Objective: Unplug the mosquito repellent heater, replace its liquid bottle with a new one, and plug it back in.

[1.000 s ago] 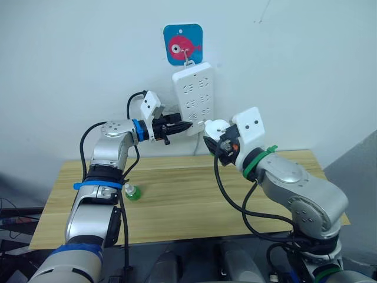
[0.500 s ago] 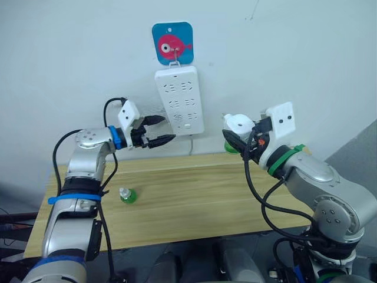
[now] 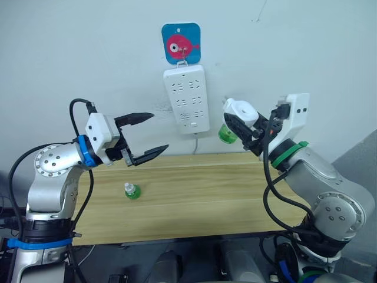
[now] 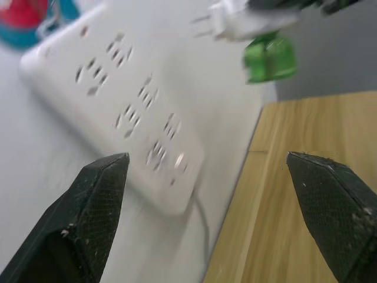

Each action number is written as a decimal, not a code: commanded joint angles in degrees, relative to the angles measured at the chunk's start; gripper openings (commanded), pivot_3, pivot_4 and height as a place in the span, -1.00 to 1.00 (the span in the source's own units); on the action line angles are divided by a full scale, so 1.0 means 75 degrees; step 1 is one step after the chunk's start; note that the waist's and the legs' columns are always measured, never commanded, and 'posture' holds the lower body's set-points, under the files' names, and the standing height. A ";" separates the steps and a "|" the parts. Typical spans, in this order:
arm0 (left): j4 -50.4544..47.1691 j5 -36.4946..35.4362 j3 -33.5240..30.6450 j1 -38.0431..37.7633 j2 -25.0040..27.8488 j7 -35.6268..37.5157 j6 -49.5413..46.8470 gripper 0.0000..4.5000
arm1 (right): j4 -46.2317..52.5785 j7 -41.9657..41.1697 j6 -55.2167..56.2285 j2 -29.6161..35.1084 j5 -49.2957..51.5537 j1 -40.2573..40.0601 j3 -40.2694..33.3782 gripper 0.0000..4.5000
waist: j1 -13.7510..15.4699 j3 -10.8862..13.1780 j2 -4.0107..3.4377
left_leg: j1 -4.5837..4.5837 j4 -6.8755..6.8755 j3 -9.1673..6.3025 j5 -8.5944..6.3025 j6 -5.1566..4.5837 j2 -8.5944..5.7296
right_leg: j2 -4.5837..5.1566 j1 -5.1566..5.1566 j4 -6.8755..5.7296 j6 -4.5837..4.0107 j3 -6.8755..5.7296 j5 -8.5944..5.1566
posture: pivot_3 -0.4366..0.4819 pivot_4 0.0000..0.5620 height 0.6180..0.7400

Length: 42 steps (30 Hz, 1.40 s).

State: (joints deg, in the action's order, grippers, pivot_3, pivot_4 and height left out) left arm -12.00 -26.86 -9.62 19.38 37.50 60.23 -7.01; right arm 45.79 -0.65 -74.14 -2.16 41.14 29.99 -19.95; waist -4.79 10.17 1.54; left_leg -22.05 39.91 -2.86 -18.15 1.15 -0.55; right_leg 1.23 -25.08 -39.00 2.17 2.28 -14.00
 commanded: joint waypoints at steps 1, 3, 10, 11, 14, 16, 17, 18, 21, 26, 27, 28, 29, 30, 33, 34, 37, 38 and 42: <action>-0.0926 -0.0305 0.0633 -0.0025 -0.0721 -0.0744 -0.0480 1.00 | 0.0055 0.0907 -0.0036 -0.0976 0.1069 0.0146 -0.0851 0.33 | 0.0000 -0.0003 -0.0005 | 0.0000 -0.0002 0.0001 0.0000 0.0000 0.0000 | -0.0001 0.0000 0.0001 0.0000 0.0002 0.0000 | -0.30 -0.43 0.84; -0.1046 -0.0243 0.0907 0.0014 -0.1099 -0.1029 -0.0623 1.00 | -0.0021 0.1540 0.0026 -0.1493 0.1709 0.0145 -0.1158 0.33 | -0.0009 -0.0001 -0.0009 | -0.0002 0.0000 0.0001 0.0000 -0.0001 -0.0002 | -0.0001 0.0001 0.0000 0.0000 0.0004 0.0001 | -0.33 -0.43 0.84; -0.1143 -0.0452 0.1457 0.0394 -0.1957 -0.1777 -0.1404 1.00 | -0.0516 0.4059 0.1608 -0.1384 0.5224 -0.0422 -0.0692 0.33 | -0.0213 -0.0003 -0.0016 | 0.0004 0.0001 0.0006 0.0001 -0.0003 0.0013 | -0.0024 0.0002 -0.0006 -0.0003 0.0008 0.0002 | -0.40 -0.46 0.84; -0.1095 -0.0461 0.1464 0.0451 -0.2018 -0.1799 -0.1397 1.00 | -0.0567 0.4387 0.1968 -0.1237 0.5707 -0.0531 -0.0555 0.33 | -0.0252 -0.0003 -0.0017 | 0.0005 0.0000 0.0005 0.0001 -0.0004 0.0013 | -0.0026 0.0006 -0.0006 -0.0003 0.0009 0.0002 | -0.40 -0.46 0.84; -0.1030 -0.0497 0.1510 0.0581 -0.2205 -0.1881 -0.1401 1.00 | -0.0685 0.5184 0.3097 -0.0857 0.6938 -0.0837 -0.0198 0.33 | -0.0343 -0.0004 -0.0017 | 0.0005 0.0002 0.0011 0.0002 -0.0005 0.0011 | -0.0027 0.0009 -0.0002 -0.0002 0.0016 0.0002 | -0.42 -0.47 0.84; -0.1078 -0.0585 0.1468 0.0701 -0.2349 -0.2058 -0.1510 1.00 | -0.0702 0.5433 0.3658 -0.0506 0.7424 -0.0971 -0.0001 0.33 | -0.0393 -0.0005 -0.0018 | 0.0006 0.0004 0.0012 0.0002 -0.0006 0.0007 | -0.0027 0.0017 0.0001 -0.0002 0.0018 0.0001 | -0.43 -0.48 0.84; -0.1095 -0.0615 0.1438 0.0759 -0.2395 -0.2090 -0.1532 1.00 | -0.0702 0.5519 0.3899 -0.0334 0.7583 -0.1023 0.0093 0.33 | -0.0422 -0.0005 -0.0018 | 0.0007 0.0005 0.0012 0.0002 -0.0007 0.0005 | -0.0027 0.0019 0.0003 -0.0001 0.0019 0.0001 | -0.43 -0.48 0.84; -0.1098 -0.0624 0.1428 0.0806 -0.2422 -0.2123 -0.1588 1.00 | -0.0694 0.5613 0.4185 -0.0208 0.7736 -0.1063 0.0177 0.33 | -0.0434 -0.0005 -0.0018 | 0.0007 0.0008 0.0014 0.0002 -0.0007 0.0003 | -0.0027 0.0020 0.0004 -0.0001 0.0023 0.0001 | -0.43 -0.49 0.84; -0.1080 -0.0641 0.1475 0.0895 -0.2461 -0.2188 -0.1659 1.00 | -0.0662 0.5821 0.4851 0.0120 0.8035 -0.1093 0.0470 0.33 | -0.0452 -0.0008 -0.0022 | 0.0013 0.0007 0.0014 0.0003 -0.0009 0.0006 | -0.0036 0.0022 0.0003 -0.0001 0.0025 0.0001 | -0.44 -0.50 0.84; -0.1034 -0.0559 0.1669 0.1095 -0.2580 -0.2180 -0.1674 1.00 | -0.0613 0.6045 0.5590 0.0551 0.8129 -0.1052 0.1030 0.33 | -0.0456 -0.0010 -0.0026 | 0.0016 0.0007 0.0013 0.0004 -0.0009 0.0020 | -0.0079 0.0023 0.0000 -0.0001 0.0032 0.0001 | -0.44 -0.51 0.84; -0.0992 -0.0506 0.1722 0.1103 -0.2589 -0.2151 -0.1649 1.00 | -0.0605 0.6065 0.5729 0.0605 0.8125 -0.1036 0.1134 0.33 | -0.0455 -0.0010 -0.0026 | 0.0015 0.0007 0.0013 0.0004 -0.0009 0.0020 | -0.0095 0.0023 0.0000 -0.0001 0.0035 0.0001 | -0.43 -0.52 0.84; -0.0962 -0.0475 0.1760 0.1108 -0.2594 -0.2136 -0.1631 1.00 | -0.0597 0.6075 0.5848 0.0658 0.8124 -0.1029 0.1221 0.33 | -0.0454 -0.0013 -0.0029 | 0.0016 0.0007 0.0015 0.0004 -0.0009 0.0020 | -0.0095 0.0023 0.0000 -0.0001 0.0038 0.0001 | -0.43 -0.52 0.84; -0.0945 -0.0461 0.1779 0.1109 -0.2597 -0.2132 -0.1619 1.00 | -0.0587 0.6075 0.5953 0.0715 0.8128 -0.1032 0.1296 0.33 | -0.0453 -0.0013 -0.0031 | 0.0016 0.0007 0.0017 0.0004 -0.0009 0.0020 | -0.0096 0.0024 0.0000 -0.0001 0.0041 0.0001 | -0.43 -0.52 0.84; -0.0889 -0.0444 0.1816 0.1176 -0.2644 -0.2176 -0.1638 1.00 | -0.0585 0.6085 0.6049 0.0761 0.8131 -0.1007 0.1378 0.33 | -0.0450 -0.0013 -0.0031 | 0.0016 0.0007 0.0018 0.0004 -0.0009 0.0020 | -0.0096 0.0024 0.0001 -0.0001 0.0045 0.0001 | -0.43 -0.52 0.84; -0.0734 -0.0403 0.1914 0.1370 -0.2754 -0.2261 -0.1687 1.00 | -0.0571 0.6087 0.6301 0.0893 0.8136 -0.0960 0.1606 0.33 | -0.0447 -0.0013 -0.0030 | 0.0014 0.0008 0.0018 0.0004 -0.0008 0.0019 | -0.0095 0.0024 0.0003 -0.0001 0.0045 0.0001 | -0.43 -0.53 0.84; -0.0673 -0.0405 0.1927 0.1415 -0.2782 -0.2293 -0.1719 1.00 | -0.0570 0.6075 0.6371 0.0935 0.8133 -0.0945 0.1663 0.33 | -0.0446 -0.0014 -0.0031 | 0.0014 0.0008 0.0017 0.0004 -0.0008 0.0019 | -0.0095 0.0024 0.0003 -0.0001 0.0045 0.0001 | -0.43 -0.53 0.84; -0.0531 -0.0438 0.1920 0.1507 -0.2798 -0.2362 -0.1821 1.00 | -0.0560 0.6047 0.6549 0.1043 0.8122 -0.0904 0.1809 0.33 | -0.0446 -0.0014 -0.0031 | 0.0015 0.0008 0.0018 0.0004 -0.0008 0.0019 | -0.0096 0.0024 0.0002 -0.0001 0.0045 0.0001 | -0.44 -0.53 0.84; -0.0504 -0.0459 0.1910 0.1536 -0.2807 -0.2372 -0.1837 1.00 | -0.0553 0.6042 0.6602 0.1084 0.8129 -0.0906 0.1846 0.33 | -0.0446 -0.0014 -0.0031 | 0.0015 0.0008 0.0018 0.0004 -0.0009 0.0020 | -0.0096 0.0023 0.0002 -0.0001 0.0045 0.0001 | -0.44 -0.53 0.84; -0.0449 -0.0572 0.1883 0.1648 -0.2871 -0.2339 -0.1970 1.00 | -0.0539 0.6020 0.6770 0.1241 0.8181 -0.0913 0.1966 0.33 | -0.0445 -0.0014 -0.0031 | 0.0014 0.0007 0.0017 0.0005 -0.0008 0.0021 | -0.0096 0.0023 0.0002 -0.0001 0.0045 0.0001 | -0.44 -0.53 0.84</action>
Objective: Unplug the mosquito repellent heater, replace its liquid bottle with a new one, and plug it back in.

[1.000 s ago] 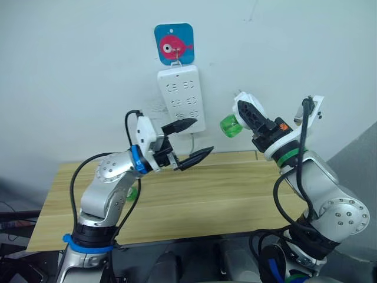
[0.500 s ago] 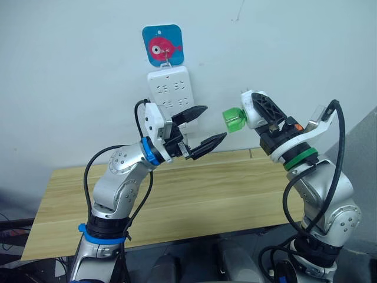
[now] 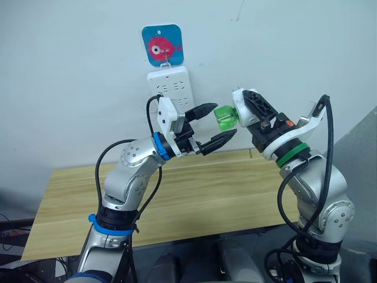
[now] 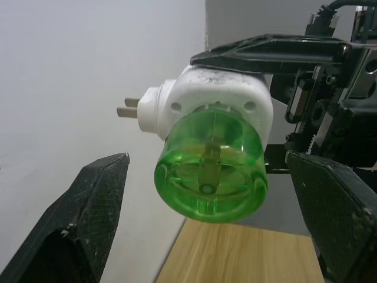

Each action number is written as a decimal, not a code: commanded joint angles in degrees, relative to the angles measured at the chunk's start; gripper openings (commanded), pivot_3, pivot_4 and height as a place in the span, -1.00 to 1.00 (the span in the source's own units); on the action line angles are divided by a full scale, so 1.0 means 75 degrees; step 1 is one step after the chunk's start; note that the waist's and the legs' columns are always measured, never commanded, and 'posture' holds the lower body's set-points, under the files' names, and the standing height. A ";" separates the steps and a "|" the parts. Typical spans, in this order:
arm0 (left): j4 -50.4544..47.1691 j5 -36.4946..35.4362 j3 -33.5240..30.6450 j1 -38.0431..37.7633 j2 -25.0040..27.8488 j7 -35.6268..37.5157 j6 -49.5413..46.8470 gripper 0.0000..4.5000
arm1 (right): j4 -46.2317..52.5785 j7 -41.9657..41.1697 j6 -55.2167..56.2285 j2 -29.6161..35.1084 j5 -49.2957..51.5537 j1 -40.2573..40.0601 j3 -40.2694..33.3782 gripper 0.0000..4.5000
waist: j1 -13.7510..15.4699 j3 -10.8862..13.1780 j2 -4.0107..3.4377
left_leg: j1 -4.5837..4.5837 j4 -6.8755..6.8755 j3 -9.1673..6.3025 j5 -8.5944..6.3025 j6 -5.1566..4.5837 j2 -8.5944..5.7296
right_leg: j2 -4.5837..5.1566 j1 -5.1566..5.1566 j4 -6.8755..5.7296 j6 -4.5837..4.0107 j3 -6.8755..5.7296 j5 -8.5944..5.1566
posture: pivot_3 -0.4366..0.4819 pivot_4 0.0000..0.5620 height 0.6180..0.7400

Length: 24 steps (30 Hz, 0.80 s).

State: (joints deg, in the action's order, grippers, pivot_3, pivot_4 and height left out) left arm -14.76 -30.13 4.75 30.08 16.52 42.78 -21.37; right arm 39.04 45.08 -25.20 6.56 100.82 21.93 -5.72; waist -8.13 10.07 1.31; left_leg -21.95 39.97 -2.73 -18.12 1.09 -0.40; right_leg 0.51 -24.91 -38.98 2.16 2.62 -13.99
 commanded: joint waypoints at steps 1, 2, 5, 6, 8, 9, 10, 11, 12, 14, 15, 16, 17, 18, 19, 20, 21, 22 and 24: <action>-0.0079 -0.0142 -0.0029 0.0230 -0.0067 0.0026 -0.0060 1.00 | 0.0369 -0.0087 0.0281 0.0109 0.0231 0.0160 0.0104 0.33 | 0.0001 0.0000 0.0000 | 0.0000 0.0000 0.0000 0.0000 0.0000 0.0000 | 0.0000 0.0000 0.0000 0.0000 0.0000 0.0000 | -0.44 -0.54 0.84; -0.0078 -0.0142 -0.0033 0.0235 -0.0066 0.0053 -0.0055 1.00 | 0.0374 -0.0093 0.0311 0.0133 0.0235 0.0159 0.0133 0.33 | 0.0002 0.0000 0.0000 | 0.0000 0.0000 0.0000 0.0000 0.0000 0.0000 | 0.0000 0.0001 0.0000 0.0000 0.0000 0.0000 | -0.44 -0.54 0.84; -0.0039 -0.0265 -0.0077 0.0300 -0.0119 0.0079 -0.0181 0.72 | 0.0371 -0.0122 0.0376 0.0224 0.0270 0.0157 0.0216 0.33 | 0.0002 0.0000 0.0000 | 0.0001 0.0001 0.0002 0.0000 0.0000 0.0000 | 0.0000 0.0000 0.0000 0.0000 0.0003 0.0000 | -0.44 -0.54 0.84; -0.0025 -0.0291 -0.0069 0.0330 -0.0115 0.0113 -0.0224 0.59 | 0.0369 -0.0131 0.0395 0.0249 0.0276 0.0154 0.0244 0.33 | 0.0002 0.0000 0.0000 | 0.0001 0.0001 0.0001 0.0000 0.0000 0.0000 | 0.0000 0.0001 0.0000 0.0000 0.0003 0.0000 | -0.44 -0.54 0.84; 0.0022 -0.0289 -0.0061 0.0377 -0.0115 0.0129 -0.0255 0.30 | 0.0367 -0.0152 0.0422 0.0295 0.0292 0.0146 0.0288 0.33 | 0.0003 0.0000 0.0000 | 0.0001 0.0001 0.0000 0.0000 0.0000 0.0000 | 0.0000 0.0001 -0.0001 0.0000 0.0001 0.0000 | -0.44 -0.54 0.84; 0.0066 -0.0258 -0.0050 0.0405 -0.0112 0.0149 -0.0230 0.15 | 0.0367 -0.0163 0.0441 0.0318 0.0303 0.0138 0.0311 0.33 | 0.0002 0.0000 0.0000 | 0.0001 0.0001 0.0001 0.0000 0.0000 0.0000 | 0.0000 0.0001 -0.0001 0.0000 0.0003 0.0000 | -0.44 -0.54 0.84; 0.0111 -0.0238 -0.0050 0.0431 -0.0121 0.0151 -0.0222 0.04 | 0.0369 -0.0177 0.0465 0.0346 0.0314 0.0131 0.0334 0.33 | 0.0003 0.0000 0.0000 | 0.0001 0.0001 0.0002 0.0000 0.0000 0.0000 | 0.0000 0.0000 -0.0001 0.0000 0.0003 0.0000 | -0.44 -0.54 0.84; 0.0152 -0.0205 -0.0042 0.0446 -0.0122 0.0163 -0.0206 0.03 | 0.0371 -0.0191 0.0485 0.0372 0.0323 0.0127 0.0354 0.33 | 0.0003 0.0000 0.0000 | 0.0001 0.0001 0.0002 0.0000 0.0000 0.0000 | 0.0000 0.0000 -0.0001 0.0000 0.0003 0.0000 | -0.44 -0.54 0.84; 0.0183 -0.0164 -0.0027 0.0445 -0.0116 0.0186 -0.0177 0.03 | 0.0375 -0.0207 0.0503 0.0391 0.0331 0.0123 0.0367 0.33 | 0.0004 0.0000 0.0000 | 0.0000 0.0001 0.0001 0.0000 0.0000 0.0000 | 0.0000 0.0000 -0.0001 0.0000 0.0003 0.0000 | -0.44 -0.54 0.84; 0.0213 -0.0123 -0.0012 0.0409 -0.0106 0.0214 -0.0163 0.03 | 0.0384 -0.0250 0.0531 0.0432 0.0351 0.0113 0.0392 0.33 | 0.0004 -0.0001 0.0000 | 0.0000 0.0001 0.0002 0.0001 0.0000 0.0000 | 0.0000 0.0001 0.0000 0.0000 0.0003 0.0000 | -0.44 -0.54 0.84; 0.0210 -0.0102 0.0008 0.0379 -0.0086 0.0254 -0.0143 0.03 | 0.0386 -0.0260 0.0526 0.0472 0.0365 0.0099 0.0406 0.33 | 0.0004 0.0000 0.0000 | 0.0001 0.0001 0.0002 0.0001 0.0000 0.0000 | 0.0000 0.0001 0.0000 0.0000 0.0005 0.0000 | -0.44 -0.54 0.84; 0.0198 -0.0111 0.0009 0.0348 -0.0086 0.0260 -0.0150 0.03 | 0.0390 -0.0268 0.0495 0.0544 0.0369 0.0058 0.0416 0.33 | 0.0005 0.0000 0.0000 | 0.0001 0.0001 0.0002 0.0001 0.0000 0.0000 | 0.0000 0.0000 0.0000 0.0000 0.0004 0.0000 | -0.44 -0.54 0.84; 0.0189 -0.0118 0.0009 0.0329 -0.0087 0.0262 -0.0155 0.03 | 0.0392 -0.0273 0.0475 0.0597 0.0372 0.0028 0.0424 0.33 | 0.0006 -0.0001 0.0000 | 0.0001 0.0001 0.0001 0.0001 0.0000 0.0000 | 0.0000 0.0000 -0.0001 0.0000 0.0003 0.0000 | -0.44 -0.54 0.84; 0.0181 -0.0112 0.0004 0.0309 -0.0089 0.0270 -0.0126 0.03 | 0.0395 -0.0288 0.0487 0.0617 0.0371 -0.0041 0.0419 0.33 | 0.0006 0.0000 0.0000 | 0.0001 0.0001 0.0001 0.0001 0.0000 0.0000 | 0.0000 0.0001 0.0000 0.0000 0.0004 0.0000 | -0.44 -0.54 0.84; 0.0185 -0.0113 -0.0009 0.0297 -0.0087 0.0281 -0.0102 0.03 | 0.0398 -0.0313 0.0504 0.0651 0.0345 -0.0088 0.0407 0.49 | 0.0006 -0.0001 0.0001 | 0.0001 0.0001 0.0001 0.0001 0.0000 0.0000 | 0.0000 0.0001 -0.0001 0.0000 0.0004 0.0000 | -0.44 -0.54 0.84; 0.0195 -0.0096 -0.0018 0.0281 -0.0076 0.0308 -0.0053 0.03 | 0.0404 -0.0356 0.0521 0.0682 0.0319 -0.0119 0.0388 0.66 | 0.0006 -0.0001 0.0000 | 0.0001 0.0001 0.0002 0.0001 0.0000 0.0000 | 0.0000 0.0001 -0.0001 0.0000 0.0004 0.0000 | -0.44 -0.54 0.84; 0.0211 -0.0083 -0.0034 0.0252 -0.0053 0.0359 0.0012 0.03 | 0.0428 -0.0447 0.0516 0.0747 0.0345 -0.0142 0.0343 0.78 | 0.0007 -0.0001 0.0001 | 0.0001 0.0001 0.0002 0.0001 0.0000 0.0000 | 0.0000 0.0000 -0.0001 0.0000 0.0005 0.0000 | -0.44 -0.54 0.84; 0.0228 -0.0078 -0.0052 0.0228 -0.0032 0.0397 0.0050 0.03 | 0.0441 -0.0500 0.0507 0.0822 0.0393 -0.0160 0.0297 0.94 | 0.0007 -0.0001 0.0001 | 0.0001 0.0001 0.0002 0.0001 0.0000 0.0000 | 0.0000 0.0001 -0.0001 0.0000 0.0005 0.0000 | -0.44 -0.54 0.84; 0.0281 -0.0043 -0.0077 0.0188 0.0026 0.0541 0.0190 0.03 | 0.0446 -0.0703 0.0398 0.1118 0.0617 -0.0291 0.0139 1.00 | 0.0011 -0.0001 0.0001 | 0.0001 0.0001 0.0002 0.0001 0.0000 -0.0001 | 0.0000 0.0001 -0.0001 0.0000 0.0004 0.0000 | -0.44 -0.54 0.84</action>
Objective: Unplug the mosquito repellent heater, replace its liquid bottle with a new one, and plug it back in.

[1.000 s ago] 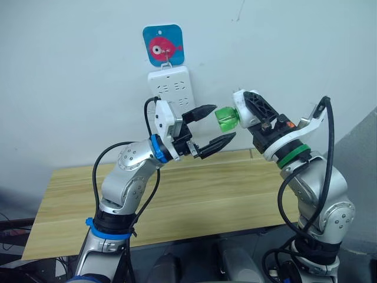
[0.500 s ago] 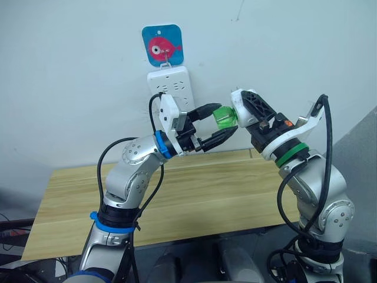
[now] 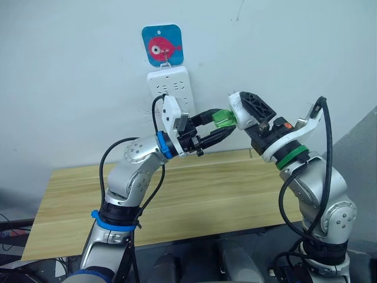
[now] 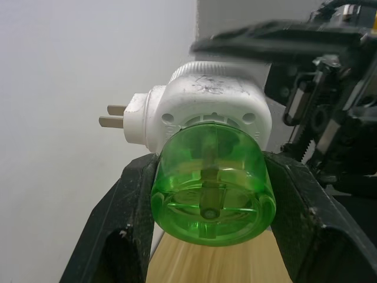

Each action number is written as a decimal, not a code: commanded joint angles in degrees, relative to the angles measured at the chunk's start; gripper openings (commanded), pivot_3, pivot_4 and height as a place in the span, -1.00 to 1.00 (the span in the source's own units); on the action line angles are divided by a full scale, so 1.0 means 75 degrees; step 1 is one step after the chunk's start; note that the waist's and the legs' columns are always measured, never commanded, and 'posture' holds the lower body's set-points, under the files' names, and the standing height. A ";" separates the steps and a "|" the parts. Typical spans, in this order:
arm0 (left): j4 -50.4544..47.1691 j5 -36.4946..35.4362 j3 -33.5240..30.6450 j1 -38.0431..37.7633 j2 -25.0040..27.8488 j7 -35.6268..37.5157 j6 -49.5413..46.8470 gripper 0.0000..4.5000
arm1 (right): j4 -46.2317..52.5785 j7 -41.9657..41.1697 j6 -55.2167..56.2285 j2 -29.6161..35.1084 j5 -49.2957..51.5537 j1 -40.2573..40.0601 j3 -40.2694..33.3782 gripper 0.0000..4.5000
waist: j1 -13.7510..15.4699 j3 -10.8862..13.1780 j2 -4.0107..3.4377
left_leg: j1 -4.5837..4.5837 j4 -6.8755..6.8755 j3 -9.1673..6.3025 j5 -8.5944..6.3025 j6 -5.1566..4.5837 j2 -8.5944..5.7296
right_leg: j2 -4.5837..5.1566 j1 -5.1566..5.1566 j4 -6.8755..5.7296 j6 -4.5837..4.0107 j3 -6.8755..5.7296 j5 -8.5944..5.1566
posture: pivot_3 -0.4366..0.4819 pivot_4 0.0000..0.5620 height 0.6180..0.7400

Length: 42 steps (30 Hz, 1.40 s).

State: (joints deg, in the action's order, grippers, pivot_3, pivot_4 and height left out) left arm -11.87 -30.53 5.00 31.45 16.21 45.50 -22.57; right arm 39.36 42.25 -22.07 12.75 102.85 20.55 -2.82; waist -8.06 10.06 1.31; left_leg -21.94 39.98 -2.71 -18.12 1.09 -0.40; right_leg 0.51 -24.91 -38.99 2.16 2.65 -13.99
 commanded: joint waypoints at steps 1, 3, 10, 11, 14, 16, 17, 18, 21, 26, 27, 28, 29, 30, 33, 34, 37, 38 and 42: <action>-0.0071 0.0024 -0.0111 -0.0004 0.0093 0.0249 0.0404 0.03 | 0.0397 -0.0433 -0.0080 0.0474 0.0485 -0.0188 -0.0329 1.00 | 0.0006 0.0000 0.0000 | -0.0001 0.0000 -0.0001 0.0000 0.0000 0.0000 | 0.0000 0.0000 0.0000 0.0000 -0.0001 0.0000 | -0.44 -0.54 0.84; 0.0008 0.0033 -0.0125 -0.0011 0.0125 0.0336 0.0482 0.03 | 0.0390 -0.0780 -0.0272 0.0964 0.0861 -0.0404 -0.0542 1.00 | 0.0008 0.0000 0.0000 | -0.0001 0.0000 -0.0001 0.0000 0.0000 0.0000 | 0.0000 0.0001 0.0002 0.0000 0.0000 0.0000 | -0.44 -0.54 0.84; -0.0020 -0.0032 -0.0035 -0.0179 0.0339 0.0900 0.0692 0.03 | -0.0149 -0.3464 -0.1873 0.3238 0.1353 -0.2323 -0.2076 1.00 | 0.0053 -0.0001 -0.0001 | -0.0003 -0.0001 -0.0004 -0.0002 -0.0003 -0.0003 | -0.0003 0.0013 0.0011 0.0002 0.0001 -0.0001 | -0.43 -0.53 0.84; -0.0068 0.0005 0.0014 -0.0279 0.0467 0.1144 0.0804 0.03 | -0.0364 -0.3969 -0.2224 0.3634 0.1353 -0.2626 -0.2363 1.00 | 0.0067 -0.0002 -0.0002 | -0.0002 0.0000 -0.0002 -0.0001 -0.0003 -0.0003 | -0.0004 0.0014 0.0011 0.0002 0.0003 -0.0001 | -0.43 -0.53 0.84; -0.0048 0.0167 0.0095 -0.0597 0.0894 0.1884 0.1276 0.03 | -0.1034 -0.5144 -0.3058 0.4544 0.1353 -0.3184 -0.2992 1.00 | 0.0053 -0.0001 -0.0003 | 0.0019 -0.0003 0.0023 -0.0002 -0.0004 -0.0001 | -0.0013 0.0038 0.0011 0.0002 0.0005 -0.0002 | -0.43 -0.51 0.84; 0.0088 0.0326 0.0127 -0.0805 0.1216 0.2468 0.1818 0.03 | -0.1423 -0.5931 -0.3586 0.5024 0.1353 -0.3263 -0.3233 1.00 | 0.0049 -0.0001 -0.0003 | 0.0064 -0.0005 0.0041 -0.0003 -0.0006 0.0013 | -0.0035 0.0090 0.0020 0.0003 0.0012 -0.0008 | -0.42 -0.48 0.84; 0.0174 0.0408 0.0133 -0.0903 0.1363 0.2751 0.2111 0.03 | -0.1578 -0.6336 -0.3893 0.5289 0.1353 -0.3251 -0.3288 1.00 | 0.0053 0.0000 -0.0004 | 0.0077 -0.0005 0.0044 -0.0003 -0.0005 0.0017 | -0.0043 0.0104 0.0026 0.0015 0.0015 -0.0019 | -0.42 -0.48 0.84; 0.0256 0.0497 0.0137 -0.1000 0.1502 0.3039 0.2461 0.03 | -0.1678 -0.6748 -0.4225 0.5605 0.1353 -0.3219 -0.3272 1.00 | 0.0060 0.0000 -0.0004 | 0.0103 -0.0008 0.0057 -0.0003 -0.0006 0.0020 | -0.0052 0.0117 0.0028 0.0028 0.0027 -0.0033 | -0.42 -0.48 0.84; 0.0367 0.0671 0.0143 -0.1175 0.1676 0.3531 0.3308 0.03 | -0.1916 -0.7370 -0.4907 0.6329 0.1353 -0.2999 -0.2762 1.00 | 0.0103 0.0003 0.0001 | 0.0139 -0.0009 0.0073 -0.0003 -0.0006 0.0024 | -0.0061 0.0127 0.0028 0.0027 0.0036 -0.0038 | -0.39 -0.43 0.84; 0.0198 0.0744 0.0176 -0.1524 0.1684 0.3767 0.4097 0.03 | -0.2458 -0.7934 -0.5471 0.6365 0.1353 -0.1767 -0.1274 1.00 | 0.0229 0.0015 0.0018 | 0.0136 -0.0009 0.0085 -0.0005 -0.0008 0.0031 | -0.0060 0.0123 0.0047 0.0030 0.0080 -0.0035 | -0.33 -0.39 0.84; 0.0160 0.0751 0.0189 -0.1580 0.1693 0.3817 0.4227 0.03 | -0.2541 -0.7935 -0.5524 0.6288 0.1353 -0.1507 -0.1012 1.00 | 0.0256 0.0022 0.0023 | 0.0136 -0.0009 0.0091 -0.0006 -0.0010 0.0031 | -0.0060 0.0121 0.0048 0.0031 0.0104 -0.0035 | -0.33 -0.39 0.84; 0.0134 0.0749 0.0192 -0.1620 0.1701 0.3816 0.4273 0.03 | -0.2611 -0.7869 -0.5524 0.6190 0.1353 -0.1285 -0.0806 1.00 | 0.0279 0.0025 0.0028 | 0.0135 -0.0009 0.0098 -0.0007 -0.0012 0.0031 | -0.0059 0.0117 0.0049 0.0032 0.0114 -0.0034 | -0.33 -0.39 0.84; 0.0107 0.0746 0.0198 -0.1654 0.1708 0.3798 0.4299 0.03 | -0.2699 -0.7842 -0.5551 0.6106 0.1353 -0.1068 -0.0625 1.00 | 0.0309 0.0027 0.0032 | 0.0135 -0.0008 0.0102 -0.0007 -0.0012 0.0031 | -0.0058 0.0115 0.0051 0.0034 0.0120 -0.0032 | -0.30 -0.39 0.84; 0.0088 0.0745 0.0204 -0.1685 0.1721 0.3787 0.4325 0.03 | -0.2778 -0.7791 -0.5555 0.6001 0.1353 -0.0848 -0.0461 1.00 | 0.0344 0.0028 0.0032 | 0.0135 -0.0008 0.0104 -0.0008 -0.0013 0.0031 | -0.0056 0.0115 0.0053 0.0035 0.0121 -0.0032 | -0.30 -0.39 0.84; 0.0025 0.0749 0.0213 -0.1715 0.1731 0.3685 0.4282 0.03 | -0.2914 -0.7698 -0.5575 0.5730 0.1353 -0.0359 -0.0113 1.00 | 0.0430 0.0030 0.0033 | 0.0134 -0.0008 0.0113 -0.0009 -0.0016 0.0030 | -0.0055 0.0113 0.0055 0.0037 0.0127 -0.0031 | -0.28 -0.39 0.84; 0.0012 0.0755 0.0222 -0.1704 0.1730 0.3666 0.4274 0.03 | -0.2931 -0.7649 -0.5580 0.5640 0.1353 -0.0245 -0.0008 1.00 | 0.0438 0.0030 0.0033 | 0.0134 -0.0008 0.0113 -0.0010 -0.0016 0.0031 | -0.0054 0.0112 0.0055 0.0037 0.0128 -0.0031 | -0.28 -0.39 0.84; -0.0009 0.0783 0.0258 -0.1655 0.1704 0.3612 0.4296 0.03 | -0.2957 -0.7490 -0.5565 0.5371 0.1353 -0.0056 0.0254 1.00 | 0.0453 0.0030 0.0034 | 0.0132 -0.0010 0.0111 -0.0011 -0.0019 0.0032 | -0.0051 0.0111 0.0057 0.0036 0.0125 -0.0030 | -0.27 -0.38 0.84; -0.0011 0.0788 0.0268 -0.1643 0.1697 0.3590 0.4294 0.03 | -0.2968 -0.7443 -0.5560 0.5297 0.1353 -0.0025 0.0310 1.00 | 0.0455 0.0031 0.0035 | 0.0132 -0.0010 0.0109 -0.0012 -0.0020 0.0033 | -0.0050 0.0112 0.0060 0.0036 0.0123 -0.0030 | -0.27 -0.38 0.84; -0.0055 0.0786 0.0299 -0.1647 0.1693 0.3548 0.4274 0.03 | -0.3041 -0.7233 -0.5517 0.4976 0.1353 0.0104 0.0441 1.00 | 0.0457 0.0033 0.0034 | 0.0129 -0.0010 0.0113 -0.0014 -0.0023 0.0034 | -0.0049 0.0109 0.0062 0.0035 0.0126 -0.0029 | -0.27 -0.38 0.84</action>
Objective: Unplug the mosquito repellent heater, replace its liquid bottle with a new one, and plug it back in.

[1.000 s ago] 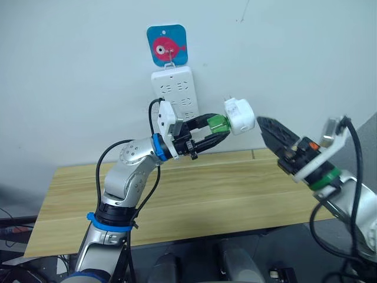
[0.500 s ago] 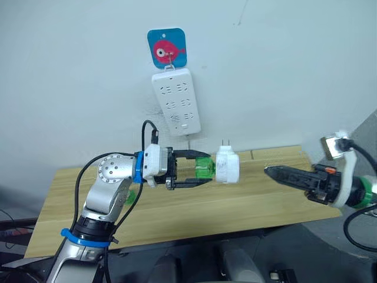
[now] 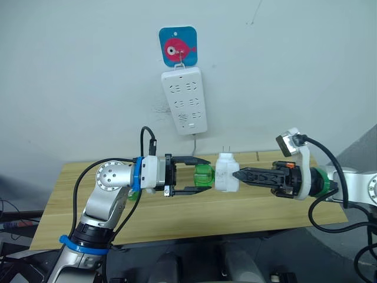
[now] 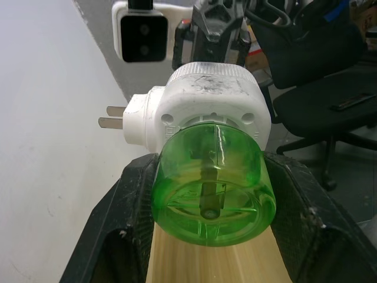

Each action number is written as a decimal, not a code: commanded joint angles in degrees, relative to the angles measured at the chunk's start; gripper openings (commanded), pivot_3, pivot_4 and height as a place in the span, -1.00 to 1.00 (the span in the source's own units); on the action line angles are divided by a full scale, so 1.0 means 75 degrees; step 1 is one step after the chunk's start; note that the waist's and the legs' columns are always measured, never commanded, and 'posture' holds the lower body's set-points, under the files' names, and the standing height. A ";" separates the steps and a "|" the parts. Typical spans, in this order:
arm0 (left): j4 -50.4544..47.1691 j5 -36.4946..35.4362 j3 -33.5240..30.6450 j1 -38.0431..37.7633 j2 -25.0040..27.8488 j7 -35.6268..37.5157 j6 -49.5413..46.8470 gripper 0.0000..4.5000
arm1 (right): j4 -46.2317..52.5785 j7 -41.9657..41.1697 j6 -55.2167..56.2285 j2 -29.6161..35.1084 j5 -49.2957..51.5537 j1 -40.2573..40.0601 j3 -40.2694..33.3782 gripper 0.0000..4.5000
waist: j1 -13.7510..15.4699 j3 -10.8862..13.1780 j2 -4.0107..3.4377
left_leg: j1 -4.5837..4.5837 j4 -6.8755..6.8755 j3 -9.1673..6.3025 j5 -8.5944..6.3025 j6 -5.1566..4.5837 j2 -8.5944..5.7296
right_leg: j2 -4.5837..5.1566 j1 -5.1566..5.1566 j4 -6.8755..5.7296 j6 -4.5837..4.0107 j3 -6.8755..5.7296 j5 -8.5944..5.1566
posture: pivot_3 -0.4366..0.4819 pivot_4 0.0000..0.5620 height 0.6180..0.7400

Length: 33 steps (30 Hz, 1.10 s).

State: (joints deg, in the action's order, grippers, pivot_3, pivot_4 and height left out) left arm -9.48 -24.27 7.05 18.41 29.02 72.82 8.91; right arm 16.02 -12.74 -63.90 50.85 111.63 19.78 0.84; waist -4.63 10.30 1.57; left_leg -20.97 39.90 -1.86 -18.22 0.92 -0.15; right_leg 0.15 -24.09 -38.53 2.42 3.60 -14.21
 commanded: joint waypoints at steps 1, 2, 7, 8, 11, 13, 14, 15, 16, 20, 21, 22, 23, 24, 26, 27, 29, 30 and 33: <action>-0.0389 -0.0051 0.0031 0.0085 -0.0010 -0.0090 0.0085 0.03 | 0.0047 0.0150 0.0067 -0.0182 0.0183 0.0248 -0.0002 1.00 | 0.0000 0.0002 0.0001 | 0.0000 0.0000 0.0001 0.0000 0.0000 0.0000 | 0.0001 0.0000 0.0000 0.0000 0.0001 0.0000 | -0.27 -0.38 0.84; -0.0398 -0.0053 0.0037 0.0086 -0.0009 -0.0095 0.0081 0.03 | 0.0023 0.0188 0.0064 -0.0273 0.0183 0.0287 0.0055 1.00 | -0.0001 0.0002 0.0000 | 0.0000 0.0000 0.0000 0.0000 0.0000 0.0000 | 0.0001 0.0000 0.0000 0.0001 0.0000 0.0000 | -0.27 -0.38 0.84; -0.0422 -0.0047 0.0065 0.0107 -0.0015 -0.0113 0.0083 0.03 | -0.0033 0.0251 -0.0020 -0.0607 0.0183 0.0415 0.0180 1.00 | -0.0004 0.0003 0.0000 | 0.0001 -0.0001 -0.0001 0.0000 0.0000 0.0002 | 0.0000 -0.0001 0.0000 0.0002 -0.0002 -0.0001 | -0.27 -0.38 0.84; -0.0428 -0.0045 0.0071 0.0110 -0.0020 -0.0126 0.0079 0.03 | -0.0051 0.0270 -0.0028 -0.0649 0.0183 0.0437 0.0194 0.92 | -0.0004 0.0003 -0.0001 | 0.0000 -0.0002 0.0000 0.0000 0.0000 0.0002 | 0.0000 -0.0001 0.0001 0.0002 -0.0001 -0.0001 | -0.27 -0.38 0.84; -0.0479 -0.0056 0.0078 0.0107 -0.0054 -0.0244 -0.0011 0.03 | -0.0076 0.0298 -0.0079 -0.0706 0.0183 0.0506 0.0270 0.58 | -0.0005 0.0005 -0.0001 | -0.0001 -0.0003 0.0000 -0.0001 -0.0001 0.0002 | 0.0000 -0.0001 0.0003 0.0002 -0.0001 -0.0001 | -0.27 -0.38 0.84; -0.0520 -0.0064 0.0089 0.0108 -0.0059 -0.0316 -0.0075 0.03 | -0.0066 0.0305 -0.0098 -0.0730 0.0183 0.0527 0.0292 0.32 | -0.0006 0.0005 0.0000 | -0.0001 -0.0003 0.0001 -0.0001 -0.0001 0.0002 | 0.0000 -0.0001 0.0005 0.0002 0.0000 -0.0001 | -0.27 -0.38 0.84; -0.0552 -0.0086 0.0089 0.0104 -0.0055 -0.0366 -0.0164 0.03 | -0.0058 0.0297 -0.0104 -0.0745 0.0183 0.0538 0.0292 0.32 | -0.0006 0.0006 0.0000 | -0.0001 -0.0003 0.0000 -0.0001 -0.0001 0.0002 | 0.0000 -0.0001 0.0005 0.0003 -0.0001 -0.0001 | -0.27 -0.38 0.84; -0.0589 -0.0110 0.0108 0.0107 -0.0028 -0.0352 -0.0244 0.03 | -0.0054 0.0298 -0.0109 -0.0752 0.0183 0.0553 0.0293 0.32 | -0.0006 0.0007 -0.0001 | -0.0001 -0.0003 -0.0001 -0.0001 -0.0001 0.0002 | 0.0000 -0.0001 0.0005 0.0003 -0.0002 -0.0002 | -0.27 -0.38 0.84; -0.0625 -0.0132 0.0124 0.0111 -0.0002 -0.0322 -0.0303 0.03 | -0.0051 0.0291 -0.0114 -0.0755 0.0183 0.0566 0.0290 0.32 | -0.0007 0.0008 -0.0001 | -0.0002 -0.0004 -0.0002 -0.0001 -0.0001 0.0002 | 0.0000 -0.0001 0.0005 0.0003 -0.0002 -0.0002 | -0.27 -0.38 0.84; -0.1114 -0.0540 0.0340 0.0130 0.0514 0.0159 -0.1316 0.03 | -0.0061 0.0255 -0.0141 -0.0716 0.0183 0.0627 0.0262 0.32 | -0.0010 0.0011 0.0000 | -0.0004 -0.0007 -0.0003 -0.0002 -0.0002 0.0004 | 0.0000 -0.0003 0.0008 0.0003 -0.0003 -0.0002 | -0.26 -0.40 0.84; -0.1223 -0.0669 0.0410 0.0223 0.0701 0.0230 -0.1758 0.03 | -0.0077 0.0247 -0.0162 -0.0692 0.0183 0.0665 0.0258 0.32 | -0.0010 0.0013 -0.0001 | -0.0004 -0.0009 -0.0003 -0.0002 -0.0003 0.0005 | 0.0000 -0.0004 0.0009 0.0003 -0.0004 -0.0002 | -0.25 -0.40 0.84; -0.1295 -0.0781 0.0458 0.0333 0.0850 0.0229 -0.2186 0.03 | -0.0084 0.0247 -0.0184 -0.0665 0.0183 0.0699 0.0257 0.32 | -0.0013 0.0021 -0.0001 | -0.0005 -0.0009 -0.0004 -0.0002 -0.0003 0.0005 | -0.0001 -0.0004 0.0008 0.0004 -0.0006 -0.0002 | -0.25 -0.40 0.84; -0.1322 -0.1100 0.0518 0.0596 0.1104 0.0120 -0.3211 0.03 | -0.0031 0.0130 -0.0250 -0.0607 0.0030 0.0795 0.0234 0.32 | -0.0014 0.0026 -0.0006 | -0.0006 -0.0007 -0.0008 -0.0002 -0.0003 0.0005 | -0.0003 -0.0004 0.0009 0.0004 -0.0008 -0.0002 | -0.25 -0.41 0.84; -0.1325 -0.1326 0.0552 0.0784 0.1275 0.0043 -0.3919 0.03 | 0.0005 0.0045 -0.0294 -0.0573 -0.0089 0.0868 0.0223 0.32 | -0.0014 0.0029 -0.0005 | -0.0006 -0.0007 -0.0005 -0.0002 -0.0003 0.0004 | -0.0004 -0.0004 0.0010 0.0005 -0.0007 -0.0003 | -0.24 -0.41 0.84; -0.1187 -0.2462 0.0589 0.1427 0.1830 -0.0081 -0.6426 0.03 | 0.0193 -0.0401 -0.0442 -0.0488 -0.0700 0.1058 0.0166 0.32 | -0.0023 0.0040 -0.0001 | -0.0007 -0.0004 -0.0007 -0.0001 -0.0003 0.0002 | -0.0007 -0.0004 0.0006 0.0006 -0.0009 -0.0003 | -0.24 -0.42 0.84; -0.1035 -0.3116 0.0573 0.1752 0.2077 -0.0065 -0.7626 0.03 | 0.0358 -0.0741 -0.0527 -0.0428 -0.1119 0.1144 0.0154 0.32 | -0.0026 0.0045 -0.0003 | -0.0010 -0.0004 -0.0010 -0.0001 -0.0003 0.0002 | -0.0011 -0.0006 0.0010 0.0008 -0.0011 -0.0002 | -0.24 -0.42 0.84; -0.0617 -0.4054 0.0615 0.2375 0.2467 0.0072 -0.9570 0.03 | 0.0766 -0.1468 -0.0604 -0.0299 -0.1901 0.1259 0.0149 0.32 | -0.0047 0.0055 -0.0014 | -0.0012 -0.0006 -0.0015 -0.0002 -0.0004 0.0003 | -0.0015 -0.0010 0.0011 0.0012 -0.0034 -0.0005 | -0.24 -0.42 0.84; -0.0473 -0.4213 0.0607 0.2546 0.2489 0.0013 -0.9983 0.03 | 0.0911 -0.1716 -0.0613 -0.0268 -0.2130 0.1281 0.0148 0.32 | -0.0044 0.0057 -0.0016 | -0.0012 -0.0009 -0.0017 -0.0003 -0.0006 0.0005 | -0.0018 -0.0010 0.0016 0.0016 -0.0051 -0.0007 | -0.24 -0.42 0.84; -0.0371 -0.4142 0.0544 0.2712 0.2329 -0.0323 -1.0194 0.03 | 0.1054 -0.1978 -0.0551 -0.0347 -0.2433 0.1354 0.0166 0.32 | -0.0041 0.0060 -0.0023 | -0.0022 -0.0014 -0.0040 -0.0014 -0.0020 0.0009 | -0.0015 -0.0009 0.0034 0.0024 -0.0082 -0.0013 | -0.26 -0.42 0.84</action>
State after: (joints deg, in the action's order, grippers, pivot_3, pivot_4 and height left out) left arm -13.06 -55.56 11.73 38.58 45.14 70.60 -65.58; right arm 22.51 -24.67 -67.81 47.02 93.89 29.09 4.14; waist -4.94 10.76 1.39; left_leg -21.28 39.79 -2.28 -18.33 0.76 -0.04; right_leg 0.04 -24.17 -38.11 2.59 2.81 -14.29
